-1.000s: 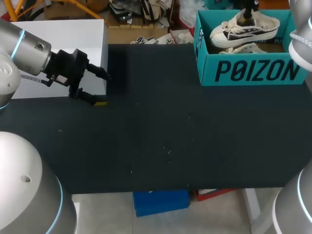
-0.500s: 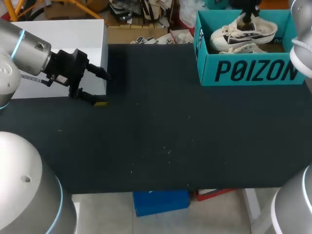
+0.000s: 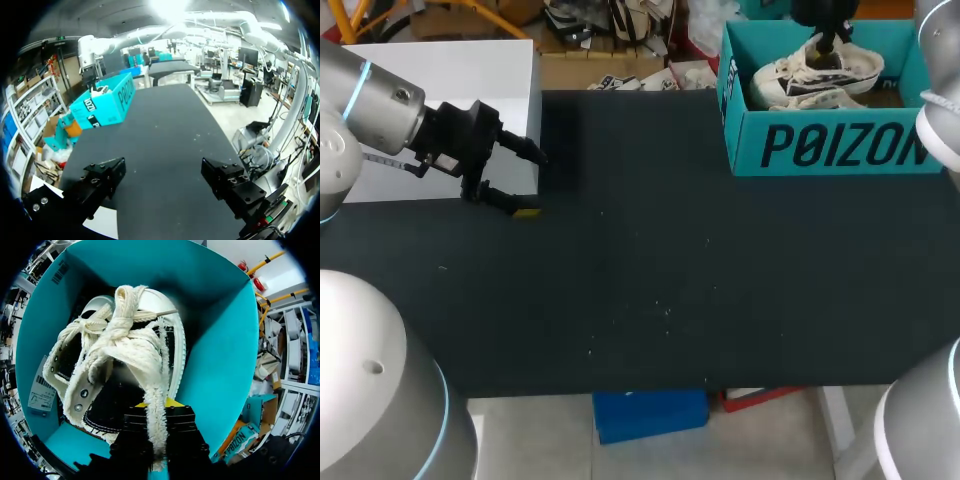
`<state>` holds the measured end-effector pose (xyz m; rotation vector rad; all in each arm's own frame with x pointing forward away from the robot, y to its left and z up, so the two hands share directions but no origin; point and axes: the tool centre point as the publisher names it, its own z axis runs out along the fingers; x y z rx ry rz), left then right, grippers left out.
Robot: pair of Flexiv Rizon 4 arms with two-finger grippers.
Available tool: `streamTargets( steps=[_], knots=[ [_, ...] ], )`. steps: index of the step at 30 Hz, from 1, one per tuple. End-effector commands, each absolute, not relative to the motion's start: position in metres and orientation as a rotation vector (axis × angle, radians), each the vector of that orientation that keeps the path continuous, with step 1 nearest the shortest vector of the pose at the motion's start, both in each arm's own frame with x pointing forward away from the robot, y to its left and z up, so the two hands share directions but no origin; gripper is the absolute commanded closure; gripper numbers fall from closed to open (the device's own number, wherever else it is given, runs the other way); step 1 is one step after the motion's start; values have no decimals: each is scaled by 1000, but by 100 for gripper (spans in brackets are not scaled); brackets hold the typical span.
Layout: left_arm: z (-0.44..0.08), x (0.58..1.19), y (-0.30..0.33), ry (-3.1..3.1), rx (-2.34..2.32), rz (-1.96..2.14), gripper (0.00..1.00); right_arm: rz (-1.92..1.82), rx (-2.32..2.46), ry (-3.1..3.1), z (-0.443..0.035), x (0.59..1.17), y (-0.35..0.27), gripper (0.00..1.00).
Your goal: Take the shoe out of the shoebox, open the shoe tongue, remove and reinsert the insole, then place the shoe into the shoebox
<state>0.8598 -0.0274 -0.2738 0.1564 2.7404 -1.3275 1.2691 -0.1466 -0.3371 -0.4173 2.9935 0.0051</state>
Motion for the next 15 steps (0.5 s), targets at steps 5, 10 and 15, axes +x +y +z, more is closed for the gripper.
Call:
streamTargets(
  steps=[5,10,15],
  knots=[
    [-274,859,-28,2745,155,-1320,0,-68,-515,3497,-349,1298,-139,100],
    [-274,859,-28,2745,155,-1320,0,-60,-535,3526,-352,1295,-139,100],
    [-274,859,-28,2745,155,-1320,0,-53,-563,3547,-354,1290,-138,100]
  ],
)
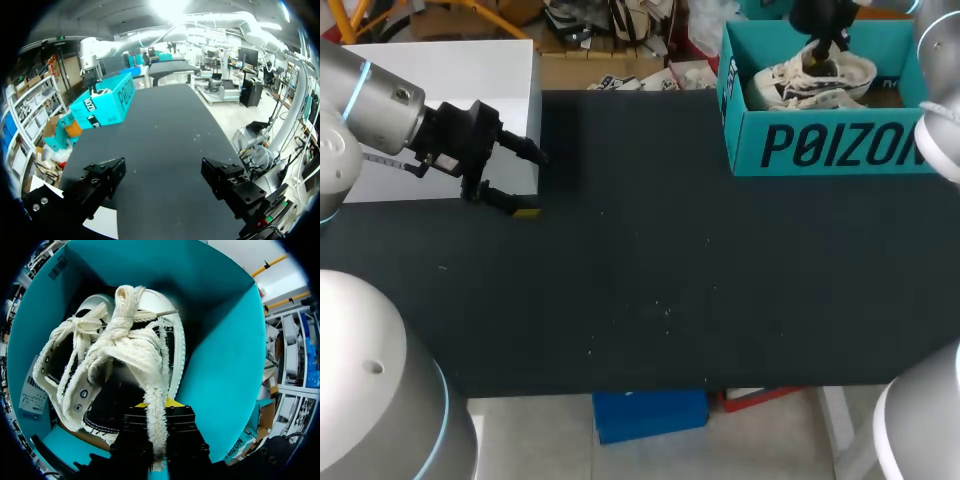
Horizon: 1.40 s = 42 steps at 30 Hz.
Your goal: Take the shoe out of the shoebox, open the shoe tongue, remove and reinsert the insole, then place the shoe into the shoebox
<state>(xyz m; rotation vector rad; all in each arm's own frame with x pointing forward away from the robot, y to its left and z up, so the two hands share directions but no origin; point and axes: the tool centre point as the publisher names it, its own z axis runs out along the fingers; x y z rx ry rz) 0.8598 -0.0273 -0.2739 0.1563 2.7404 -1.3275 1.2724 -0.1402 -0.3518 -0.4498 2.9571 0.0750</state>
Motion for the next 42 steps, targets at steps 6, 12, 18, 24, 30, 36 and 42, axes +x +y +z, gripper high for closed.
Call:
streamTargets(
  steps=[6,12,18,24,30,36,42],
  knots=[
    [-274,859,-28,2745,155,-1320,0,-55,-567,3572,-346,1281,-138,0],
    [-274,859,-28,2745,155,-1320,0,-123,-553,3587,-324,1266,-142,0],
    [-274,859,-28,2745,155,-1320,0,-201,-509,3580,-296,1251,-146,0],
    [-274,859,-28,2745,155,-1320,0,-280,-436,3549,-270,1236,-149,0],
    [-274,859,-28,2745,155,-1320,0,-339,-319,3495,-247,1219,-148,0],
    [-274,859,-28,2745,155,-1320,0,-391,-189,3393,-225,1201,-144,0],
    [-274,859,-28,2745,155,-1320,0,-451,-106,3275,-203,1179,-144,0]
  ],
)
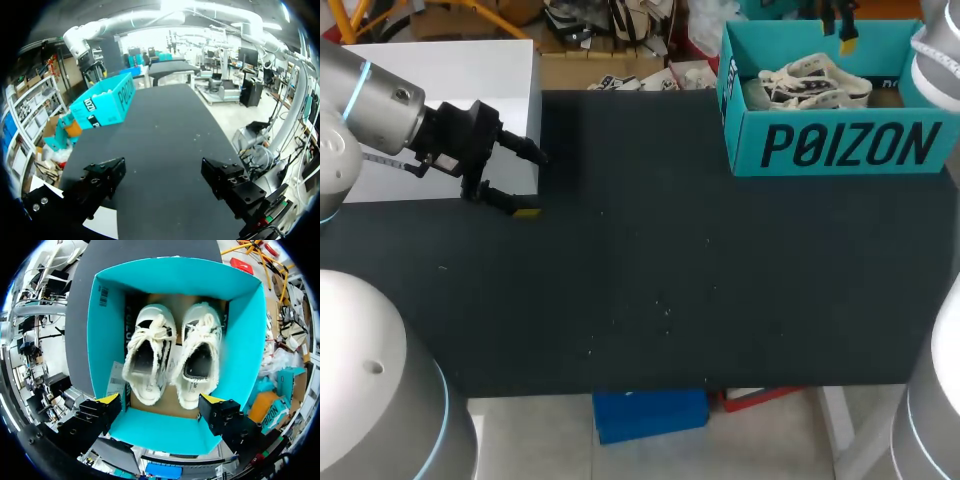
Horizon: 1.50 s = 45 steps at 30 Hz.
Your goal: Take the shoe out of the shoebox, open the shoe tongue, remove and reinsert the insole, then place the shoe into the shoebox
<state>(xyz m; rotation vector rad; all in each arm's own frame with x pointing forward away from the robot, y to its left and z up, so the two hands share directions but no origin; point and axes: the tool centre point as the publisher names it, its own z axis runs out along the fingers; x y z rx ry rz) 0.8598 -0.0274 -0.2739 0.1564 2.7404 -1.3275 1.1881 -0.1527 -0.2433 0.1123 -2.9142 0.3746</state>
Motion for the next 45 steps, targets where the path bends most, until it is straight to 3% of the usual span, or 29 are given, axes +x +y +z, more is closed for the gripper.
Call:
streamTargets(
  steps=[1,26,45],
  knots=[
    [-274,859,-28,2745,155,-1320,0,411,84,-2966,-199,1174,-143,0],
    [-274,859,-28,2745,155,-1320,0,546,-77,-3222,-167,1033,-103,0],
    [-274,859,-28,2745,155,-1320,0,633,77,-3289,-166,1026,-98,0]
  ],
)
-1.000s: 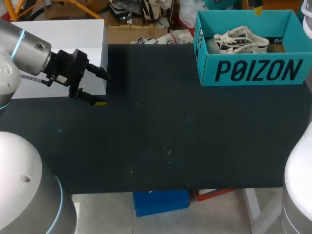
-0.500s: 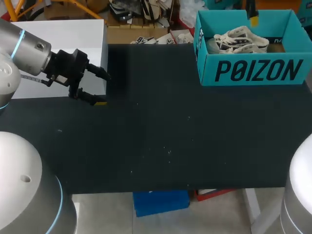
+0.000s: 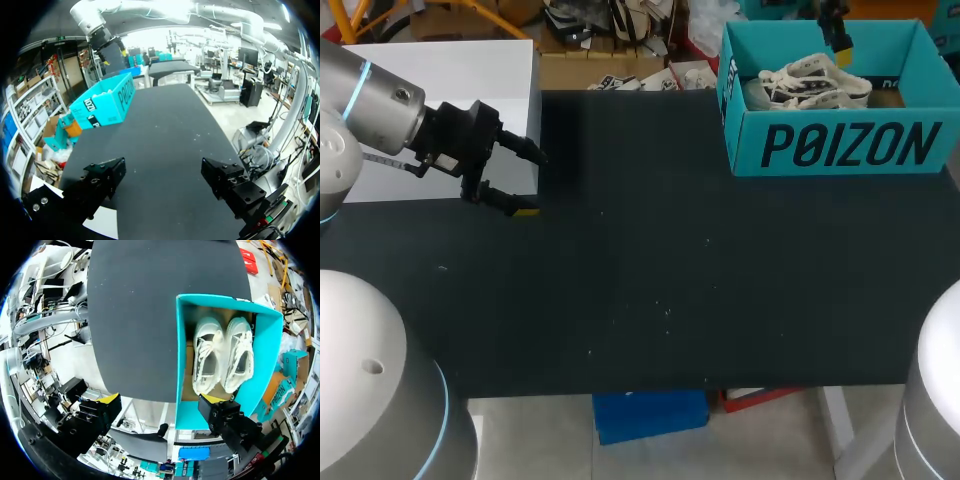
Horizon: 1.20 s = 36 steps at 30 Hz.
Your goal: Take the shoe out of the shoebox, open the shoe tongue, remove and reinsert the insole, then place the shoe into the shoebox
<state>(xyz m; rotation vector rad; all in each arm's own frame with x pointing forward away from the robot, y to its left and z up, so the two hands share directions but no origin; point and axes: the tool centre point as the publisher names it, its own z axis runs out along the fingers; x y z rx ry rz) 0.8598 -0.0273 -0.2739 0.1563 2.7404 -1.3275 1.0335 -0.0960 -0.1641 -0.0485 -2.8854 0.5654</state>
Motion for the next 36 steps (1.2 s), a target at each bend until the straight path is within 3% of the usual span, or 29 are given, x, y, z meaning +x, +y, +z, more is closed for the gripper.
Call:
streamTargets(
  steps=[1,23,36],
  knots=[
    [-274,859,-28,2745,155,-1320,0,633,77,-3289,-166,1026,-98,0],
    [-274,859,-28,2745,155,-1320,0,376,-309,-3289,-174,966,-72,0],
    [-274,859,-28,2745,155,-1320,0,280,-294,-3276,-182,935,-45,0]
  ],
)
